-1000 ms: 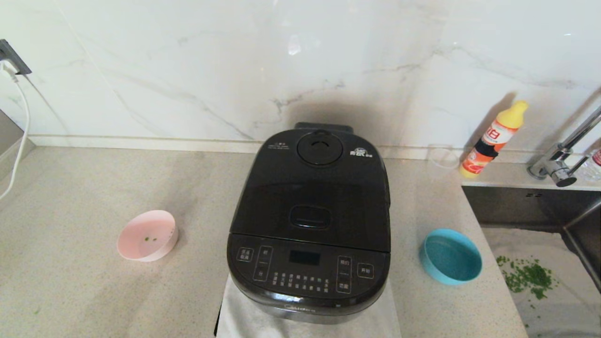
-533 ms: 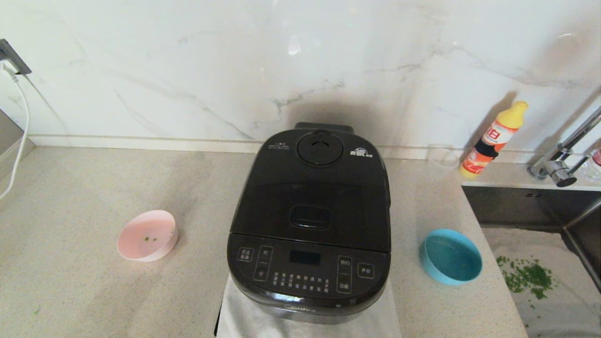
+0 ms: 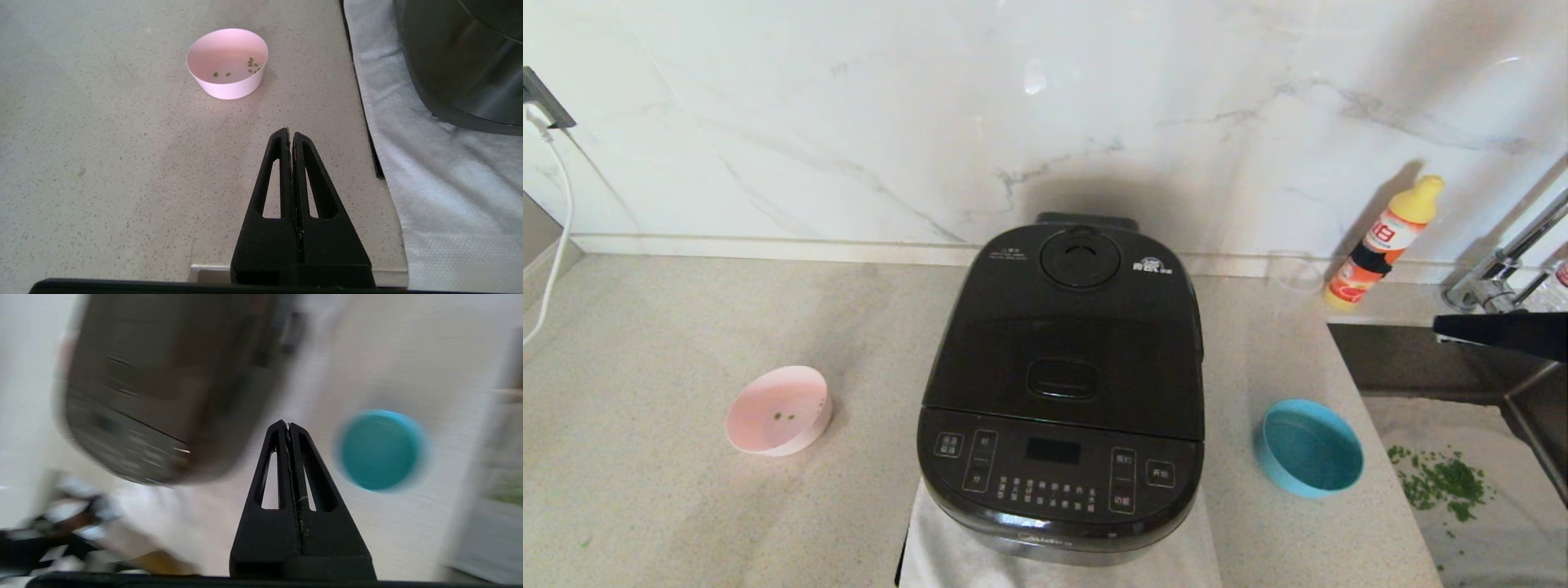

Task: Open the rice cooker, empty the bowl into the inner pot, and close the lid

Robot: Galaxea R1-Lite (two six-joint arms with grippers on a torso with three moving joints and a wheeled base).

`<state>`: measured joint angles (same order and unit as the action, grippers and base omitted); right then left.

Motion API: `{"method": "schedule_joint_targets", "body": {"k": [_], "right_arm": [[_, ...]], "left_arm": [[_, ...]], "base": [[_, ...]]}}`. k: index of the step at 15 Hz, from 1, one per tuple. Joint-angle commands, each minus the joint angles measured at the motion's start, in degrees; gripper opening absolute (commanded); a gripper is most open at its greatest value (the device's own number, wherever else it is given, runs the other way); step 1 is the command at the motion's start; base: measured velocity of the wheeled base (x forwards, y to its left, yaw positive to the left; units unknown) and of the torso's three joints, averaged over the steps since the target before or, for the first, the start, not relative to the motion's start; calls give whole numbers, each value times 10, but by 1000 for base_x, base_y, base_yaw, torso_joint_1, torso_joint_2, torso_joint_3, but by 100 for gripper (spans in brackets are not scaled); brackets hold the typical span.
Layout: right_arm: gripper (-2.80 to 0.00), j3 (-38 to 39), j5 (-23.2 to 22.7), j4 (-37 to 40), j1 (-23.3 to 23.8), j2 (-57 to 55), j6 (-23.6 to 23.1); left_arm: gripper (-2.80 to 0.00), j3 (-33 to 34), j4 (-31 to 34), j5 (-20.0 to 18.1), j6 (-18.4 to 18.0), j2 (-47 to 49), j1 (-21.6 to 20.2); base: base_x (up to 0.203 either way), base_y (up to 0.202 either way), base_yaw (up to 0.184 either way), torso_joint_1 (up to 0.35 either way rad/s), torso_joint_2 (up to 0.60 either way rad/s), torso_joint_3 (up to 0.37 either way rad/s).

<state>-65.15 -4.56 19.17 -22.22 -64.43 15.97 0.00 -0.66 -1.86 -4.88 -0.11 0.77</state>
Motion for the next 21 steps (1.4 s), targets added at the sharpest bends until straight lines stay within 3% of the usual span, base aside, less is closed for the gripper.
{"method": "schedule_joint_targets", "body": {"k": [1,4,9,12,21], "right_arm": [[-280,-37,4,2,-52,-73,36],[-280,-41,4,-6,-78,-103,72],[-280,-53,3,-26,-87,-133,87],[-280,-61,4,-24,-115,-123,110],[-280,-54,6,-18,-150,-149,110]], "left_arm": [[-280,4,0,0,0,0,0],[-280,4,0,0,0,0,0],[-280,4,0,0,0,0,0],[-280,4,0,0,0,0,0],[-280,4,0,0,0,0,0]], "base": [[0,0,0,0,0,0],[0,0,0,0,0,0],[0,0,0,0,0,0],[0,0,0,0,0,0],[0,0,0,0,0,0]]}}
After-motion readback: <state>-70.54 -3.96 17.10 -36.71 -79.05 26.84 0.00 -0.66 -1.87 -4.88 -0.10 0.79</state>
